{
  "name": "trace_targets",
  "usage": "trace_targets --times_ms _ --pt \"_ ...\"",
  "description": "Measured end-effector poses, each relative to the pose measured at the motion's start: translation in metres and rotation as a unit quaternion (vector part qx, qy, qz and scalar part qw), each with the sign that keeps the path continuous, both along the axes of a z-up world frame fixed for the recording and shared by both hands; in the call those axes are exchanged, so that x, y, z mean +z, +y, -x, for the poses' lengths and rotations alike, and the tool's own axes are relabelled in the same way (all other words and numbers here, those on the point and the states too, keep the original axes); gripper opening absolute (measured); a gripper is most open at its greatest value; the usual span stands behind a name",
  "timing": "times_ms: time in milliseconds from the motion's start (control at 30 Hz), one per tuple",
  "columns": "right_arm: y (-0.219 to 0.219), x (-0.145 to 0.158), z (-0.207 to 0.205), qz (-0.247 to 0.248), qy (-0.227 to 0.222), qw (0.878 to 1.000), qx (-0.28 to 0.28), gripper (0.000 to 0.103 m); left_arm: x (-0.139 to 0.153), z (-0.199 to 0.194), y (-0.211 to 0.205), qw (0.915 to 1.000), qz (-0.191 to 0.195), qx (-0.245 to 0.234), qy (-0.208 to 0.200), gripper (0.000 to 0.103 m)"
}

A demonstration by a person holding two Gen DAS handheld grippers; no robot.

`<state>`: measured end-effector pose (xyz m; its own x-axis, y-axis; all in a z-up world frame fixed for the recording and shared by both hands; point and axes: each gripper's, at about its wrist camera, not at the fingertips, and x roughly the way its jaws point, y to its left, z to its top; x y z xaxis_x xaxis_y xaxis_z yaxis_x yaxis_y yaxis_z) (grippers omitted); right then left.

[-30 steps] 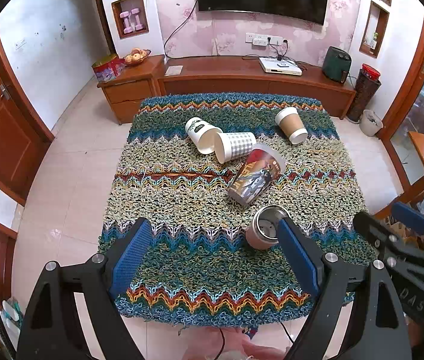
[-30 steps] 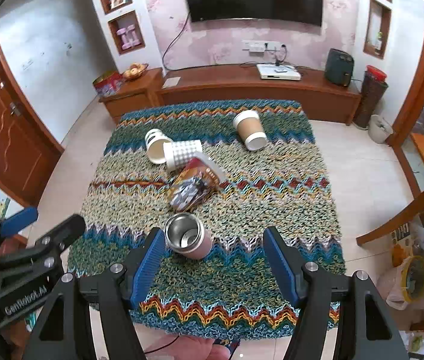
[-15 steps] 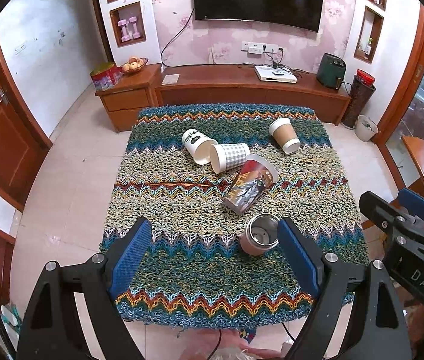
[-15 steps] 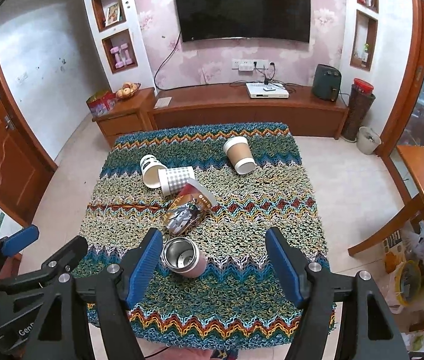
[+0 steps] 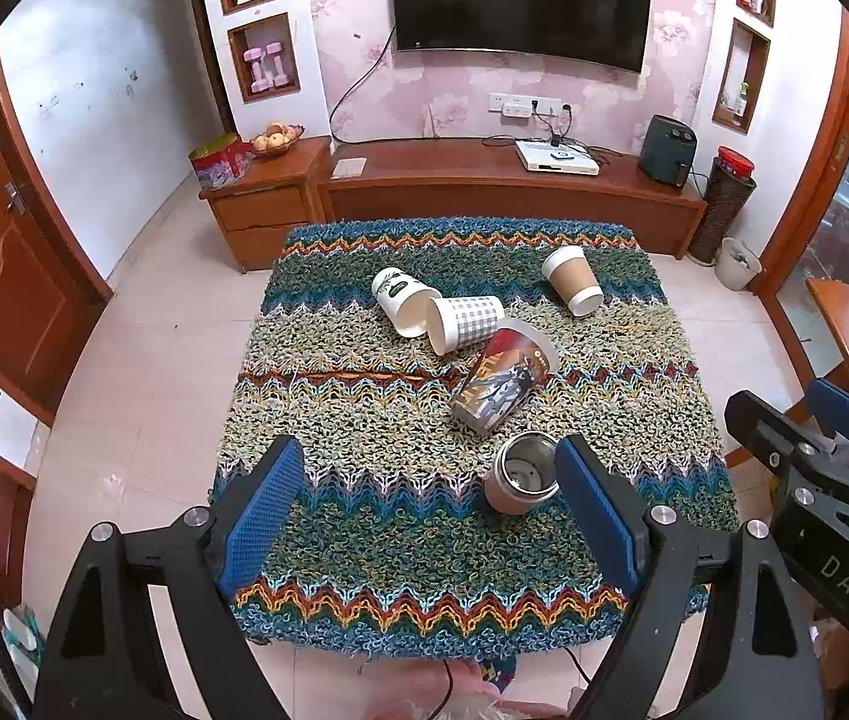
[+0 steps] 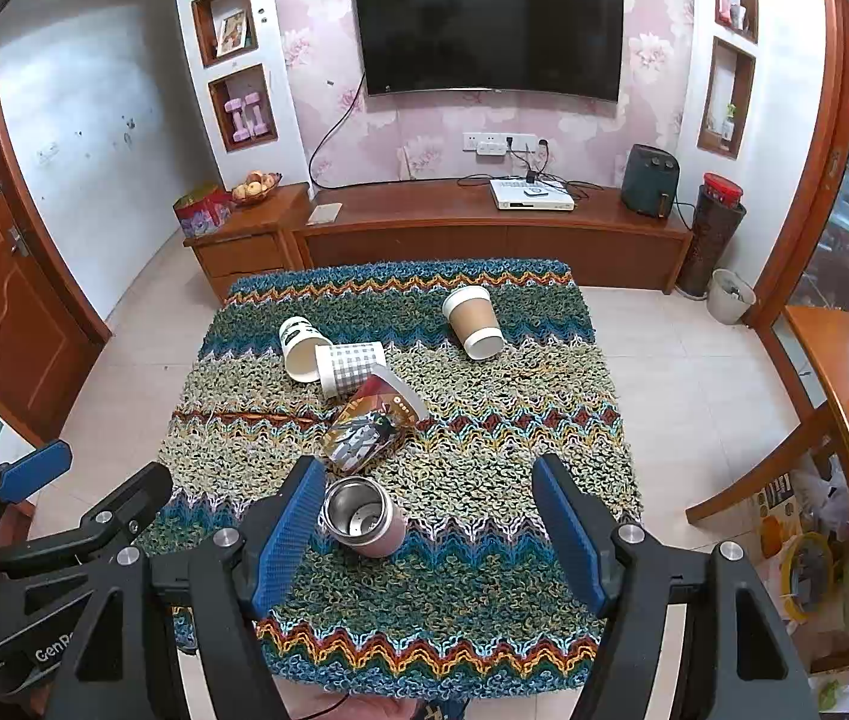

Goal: Flip cup upright

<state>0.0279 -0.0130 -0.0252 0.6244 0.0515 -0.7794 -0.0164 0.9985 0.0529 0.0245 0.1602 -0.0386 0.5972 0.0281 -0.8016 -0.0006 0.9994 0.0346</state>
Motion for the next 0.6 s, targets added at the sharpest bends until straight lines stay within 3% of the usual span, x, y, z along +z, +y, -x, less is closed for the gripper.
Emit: trace_targets --times_ms 600 --pt "0.019 -0.001 0.008 0.006 0.005 1.0 0.007 0.072 -0.006 0.003 0.011 0.9999 -0.005 0.003 0.011 0.088"
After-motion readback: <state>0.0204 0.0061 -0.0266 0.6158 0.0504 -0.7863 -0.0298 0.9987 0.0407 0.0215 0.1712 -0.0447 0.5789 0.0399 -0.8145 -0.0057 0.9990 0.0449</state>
